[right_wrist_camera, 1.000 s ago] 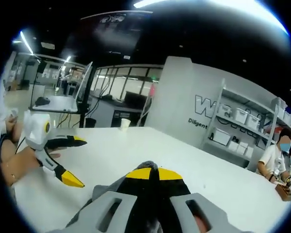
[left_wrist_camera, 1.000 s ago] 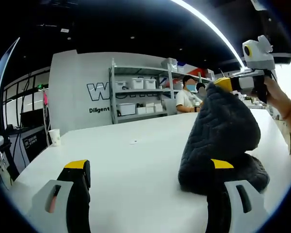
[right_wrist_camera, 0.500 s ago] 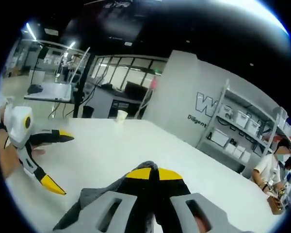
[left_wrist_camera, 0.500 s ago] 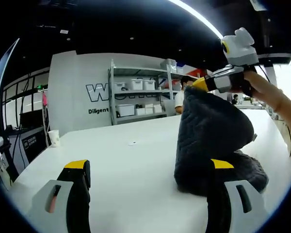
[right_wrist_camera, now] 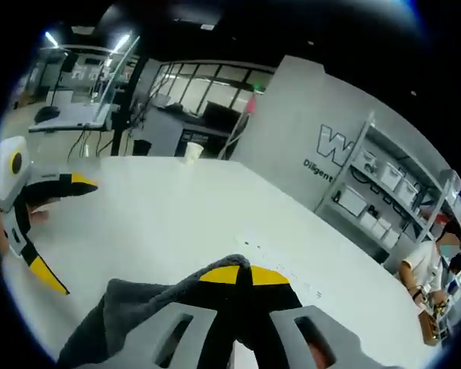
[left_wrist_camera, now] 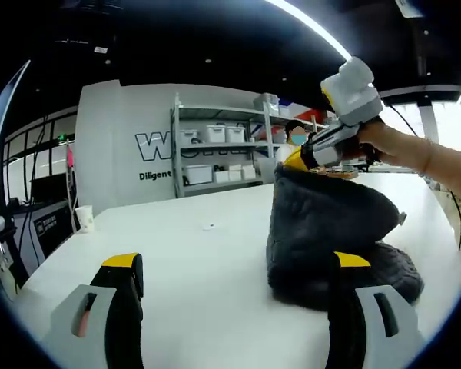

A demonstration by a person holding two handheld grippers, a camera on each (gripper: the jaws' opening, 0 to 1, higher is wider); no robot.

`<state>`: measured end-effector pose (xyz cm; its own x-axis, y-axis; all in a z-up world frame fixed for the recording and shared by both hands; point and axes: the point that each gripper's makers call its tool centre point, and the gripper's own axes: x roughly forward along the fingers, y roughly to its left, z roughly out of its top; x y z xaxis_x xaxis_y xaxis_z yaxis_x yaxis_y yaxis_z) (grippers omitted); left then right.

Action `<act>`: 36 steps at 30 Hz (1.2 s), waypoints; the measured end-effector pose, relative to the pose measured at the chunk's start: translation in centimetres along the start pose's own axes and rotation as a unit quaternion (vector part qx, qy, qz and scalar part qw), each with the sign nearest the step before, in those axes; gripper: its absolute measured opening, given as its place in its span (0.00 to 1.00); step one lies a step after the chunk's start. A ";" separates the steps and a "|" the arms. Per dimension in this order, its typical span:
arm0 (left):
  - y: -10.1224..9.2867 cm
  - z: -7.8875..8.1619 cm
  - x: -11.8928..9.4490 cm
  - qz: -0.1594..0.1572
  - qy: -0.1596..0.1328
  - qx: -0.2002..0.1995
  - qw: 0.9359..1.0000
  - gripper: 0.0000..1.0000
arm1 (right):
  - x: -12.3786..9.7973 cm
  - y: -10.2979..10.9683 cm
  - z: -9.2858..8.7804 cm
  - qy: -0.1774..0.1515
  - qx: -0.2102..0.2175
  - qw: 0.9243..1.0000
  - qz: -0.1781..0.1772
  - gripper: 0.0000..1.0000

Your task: Open the folded towel by lifting each exposed corner and separating the folded layers until the towel lies flat within the target outline without major curled edges

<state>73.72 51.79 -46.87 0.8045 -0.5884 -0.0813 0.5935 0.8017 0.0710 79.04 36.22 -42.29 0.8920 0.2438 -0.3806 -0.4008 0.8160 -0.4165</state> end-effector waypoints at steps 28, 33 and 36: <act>0.0 -0.2 0.1 0.000 0.004 0.002 1.000 1.00 | 2.4 -0.2 -9.3 0.067 0.012 0.998 0.002 0.00; -0.1 -0.1 0.0 0.001 0.003 0.003 1.000 1.00 | 1.9 -0.3 -8.7 0.059 -0.005 0.998 0.001 0.00; -0.1 -0.1 0.0 0.001 0.003 0.003 1.000 1.00 | 1.4 -0.4 -7.9 0.049 0.007 0.999 0.002 0.00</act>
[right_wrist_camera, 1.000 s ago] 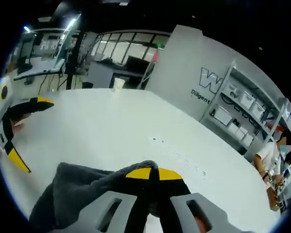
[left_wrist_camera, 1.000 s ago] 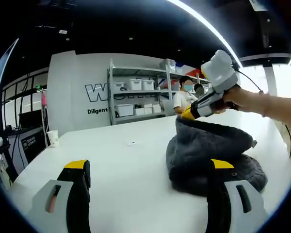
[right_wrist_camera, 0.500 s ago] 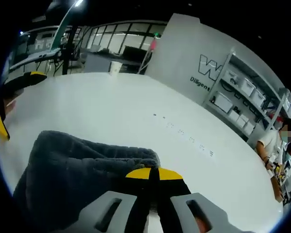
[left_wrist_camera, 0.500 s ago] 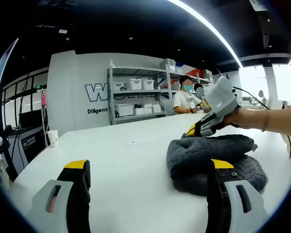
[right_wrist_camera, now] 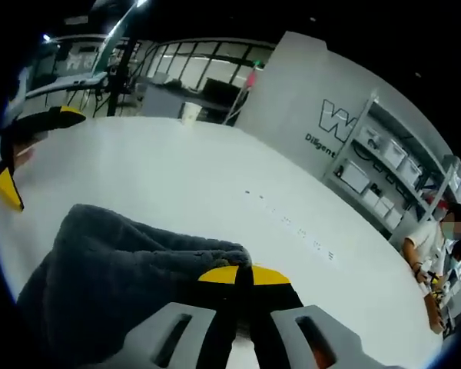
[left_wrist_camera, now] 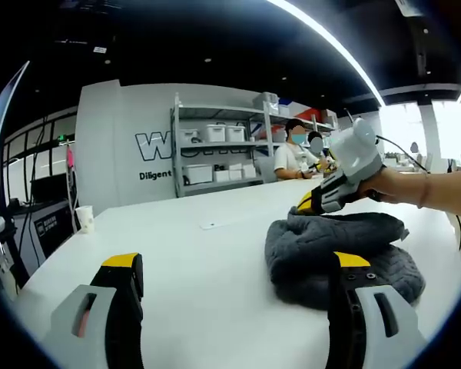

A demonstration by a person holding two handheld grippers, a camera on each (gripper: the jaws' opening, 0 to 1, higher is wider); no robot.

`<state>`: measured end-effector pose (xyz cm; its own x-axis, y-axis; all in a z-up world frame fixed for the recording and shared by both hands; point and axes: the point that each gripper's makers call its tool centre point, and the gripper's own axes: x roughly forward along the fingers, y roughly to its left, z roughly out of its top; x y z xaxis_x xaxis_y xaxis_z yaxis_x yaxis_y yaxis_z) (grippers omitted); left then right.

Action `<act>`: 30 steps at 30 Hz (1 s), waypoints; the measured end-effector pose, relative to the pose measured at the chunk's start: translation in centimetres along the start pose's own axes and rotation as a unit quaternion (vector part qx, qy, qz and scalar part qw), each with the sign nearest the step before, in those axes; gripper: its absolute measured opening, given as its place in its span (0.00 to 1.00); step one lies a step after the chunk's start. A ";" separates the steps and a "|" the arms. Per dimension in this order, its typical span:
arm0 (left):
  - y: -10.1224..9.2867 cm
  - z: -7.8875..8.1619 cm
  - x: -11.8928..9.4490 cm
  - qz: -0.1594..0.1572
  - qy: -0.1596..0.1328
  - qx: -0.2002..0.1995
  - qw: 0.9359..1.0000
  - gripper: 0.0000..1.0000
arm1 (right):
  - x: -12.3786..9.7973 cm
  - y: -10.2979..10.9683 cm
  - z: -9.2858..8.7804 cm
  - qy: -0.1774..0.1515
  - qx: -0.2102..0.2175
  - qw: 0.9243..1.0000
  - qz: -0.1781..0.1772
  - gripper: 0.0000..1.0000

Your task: Open the folded towel by lifting each exposed corner and separating the folded layers until the towel lies flat within the target outline without major curled edges

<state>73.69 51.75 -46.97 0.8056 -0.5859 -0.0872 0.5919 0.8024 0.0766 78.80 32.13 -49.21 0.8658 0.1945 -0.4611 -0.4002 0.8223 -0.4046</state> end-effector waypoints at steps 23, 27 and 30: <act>0.0 0.0 -0.1 0.002 0.000 0.001 1.000 1.00 | -4.0 -2.4 1.6 -0.066 0.033 0.997 0.004 0.35; 0.0 0.0 -0.1 0.002 0.000 0.002 1.000 1.00 | -4.8 -2.5 1.5 -0.075 0.055 0.995 0.020 0.47; 0.1 0.0 -0.1 0.003 0.001 0.002 1.000 1.00 | -5.4 -3.1 1.2 -0.080 0.063 0.995 0.019 0.52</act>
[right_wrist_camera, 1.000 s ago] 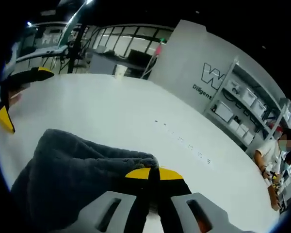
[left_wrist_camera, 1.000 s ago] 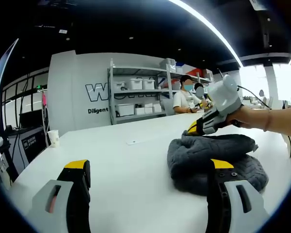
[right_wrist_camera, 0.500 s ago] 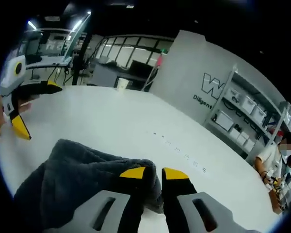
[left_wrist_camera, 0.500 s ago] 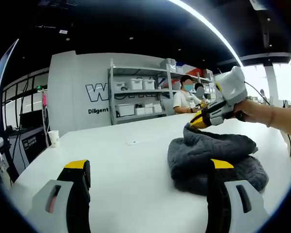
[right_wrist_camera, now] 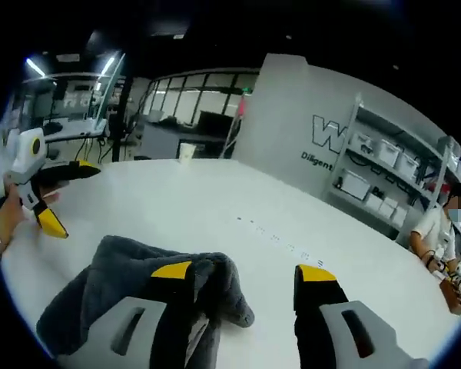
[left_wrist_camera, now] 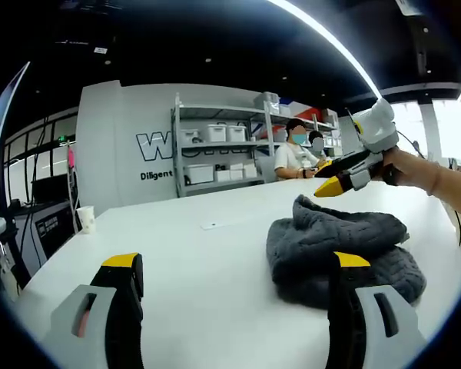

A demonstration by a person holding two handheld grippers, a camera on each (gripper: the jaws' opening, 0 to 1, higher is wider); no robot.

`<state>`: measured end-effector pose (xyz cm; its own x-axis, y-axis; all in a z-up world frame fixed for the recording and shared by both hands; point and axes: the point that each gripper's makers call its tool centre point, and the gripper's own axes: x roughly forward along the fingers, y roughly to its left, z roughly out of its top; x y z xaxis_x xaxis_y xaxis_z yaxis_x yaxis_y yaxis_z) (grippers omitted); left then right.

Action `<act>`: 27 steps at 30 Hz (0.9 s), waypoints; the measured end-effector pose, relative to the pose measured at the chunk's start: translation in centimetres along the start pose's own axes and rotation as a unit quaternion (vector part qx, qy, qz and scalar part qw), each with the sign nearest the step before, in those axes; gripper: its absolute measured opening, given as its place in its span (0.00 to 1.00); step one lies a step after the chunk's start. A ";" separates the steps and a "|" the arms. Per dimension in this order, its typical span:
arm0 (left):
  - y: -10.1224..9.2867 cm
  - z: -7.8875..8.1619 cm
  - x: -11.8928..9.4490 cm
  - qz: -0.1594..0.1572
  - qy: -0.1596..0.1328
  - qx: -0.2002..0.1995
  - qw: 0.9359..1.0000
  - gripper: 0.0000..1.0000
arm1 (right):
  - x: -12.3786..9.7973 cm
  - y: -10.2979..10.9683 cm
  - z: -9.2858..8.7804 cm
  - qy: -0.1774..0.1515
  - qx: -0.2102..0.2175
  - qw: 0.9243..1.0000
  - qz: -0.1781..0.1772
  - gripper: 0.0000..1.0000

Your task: Open the folded towel by lifting each exposed corner and separating the folded layers until the towel lies flat within the target outline without major curled edges

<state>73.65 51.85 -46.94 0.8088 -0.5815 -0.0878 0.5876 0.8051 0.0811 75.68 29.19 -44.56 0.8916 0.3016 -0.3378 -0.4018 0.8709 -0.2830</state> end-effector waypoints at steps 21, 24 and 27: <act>-0.1 0.1 -0.1 -0.002 -0.005 -0.003 1.000 1.00 | -6.5 -1.4 0.4 -0.067 0.067 0.995 0.022 0.99; -0.2 0.0 0.0 -0.003 -0.002 0.000 1.000 1.00 | -7.7 -0.9 0.4 -0.078 0.070 0.994 0.026 0.99; -0.3 -0.1 0.1 -0.004 0.001 0.003 1.000 1.00 | -9.1 -0.2 0.0 -0.088 0.066 0.993 0.031 0.99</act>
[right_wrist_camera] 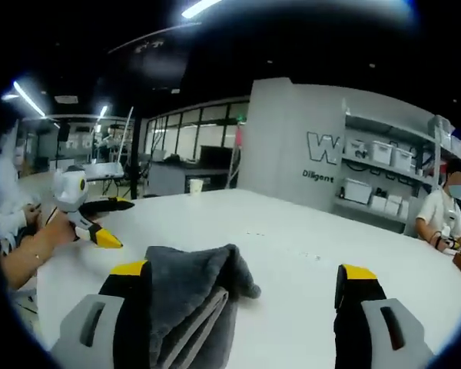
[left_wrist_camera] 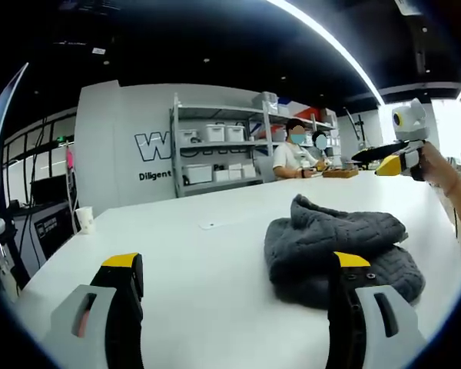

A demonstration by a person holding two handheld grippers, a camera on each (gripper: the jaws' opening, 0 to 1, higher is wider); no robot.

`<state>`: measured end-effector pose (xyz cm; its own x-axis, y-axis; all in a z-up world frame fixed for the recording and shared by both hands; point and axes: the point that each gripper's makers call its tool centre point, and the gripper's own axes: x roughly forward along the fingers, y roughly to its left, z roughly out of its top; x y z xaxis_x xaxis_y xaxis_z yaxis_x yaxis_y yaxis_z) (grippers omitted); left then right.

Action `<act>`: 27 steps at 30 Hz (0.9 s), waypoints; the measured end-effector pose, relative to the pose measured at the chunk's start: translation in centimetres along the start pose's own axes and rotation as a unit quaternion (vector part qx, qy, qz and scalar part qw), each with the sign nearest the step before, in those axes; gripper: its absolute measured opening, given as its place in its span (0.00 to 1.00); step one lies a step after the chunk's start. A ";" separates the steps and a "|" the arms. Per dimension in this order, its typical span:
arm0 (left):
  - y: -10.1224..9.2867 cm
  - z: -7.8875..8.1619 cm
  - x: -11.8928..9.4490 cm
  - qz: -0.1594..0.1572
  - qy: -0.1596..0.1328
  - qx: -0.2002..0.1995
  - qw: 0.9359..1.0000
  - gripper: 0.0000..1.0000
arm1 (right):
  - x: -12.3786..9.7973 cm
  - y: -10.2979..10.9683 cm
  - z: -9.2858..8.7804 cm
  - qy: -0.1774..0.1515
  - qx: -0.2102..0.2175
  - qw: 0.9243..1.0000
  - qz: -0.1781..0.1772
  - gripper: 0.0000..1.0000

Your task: Open the folded towel by lifting each exposed corner and separating the folded layers until the towel lies flat within the target outline without major curled edges

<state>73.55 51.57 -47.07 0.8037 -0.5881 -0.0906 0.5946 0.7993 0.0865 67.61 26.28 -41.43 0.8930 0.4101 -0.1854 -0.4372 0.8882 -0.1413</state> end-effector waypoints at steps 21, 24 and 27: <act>-4.2 0.2 1.2 -0.061 0.015 0.071 0.995 1.00 | -9.7 4.8 -2.1 -0.035 -0.013 0.999 0.038 0.99; -4.7 0.7 1.3 -0.071 0.007 0.065 0.995 1.00 | -10.5 5.2 -2.1 -0.038 -0.019 0.998 0.040 0.99; -5.6 1.3 1.0 -0.082 -0.001 0.072 0.994 1.00 | -11.1 5.3 -1.9 -0.045 -0.023 0.998 0.039 0.99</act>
<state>71.07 46.28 -46.38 0.6955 -0.7097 -0.1125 0.7146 0.6667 0.2117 55.21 26.08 -41.96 0.8614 0.4958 -0.1100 -0.5079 0.8435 -0.1746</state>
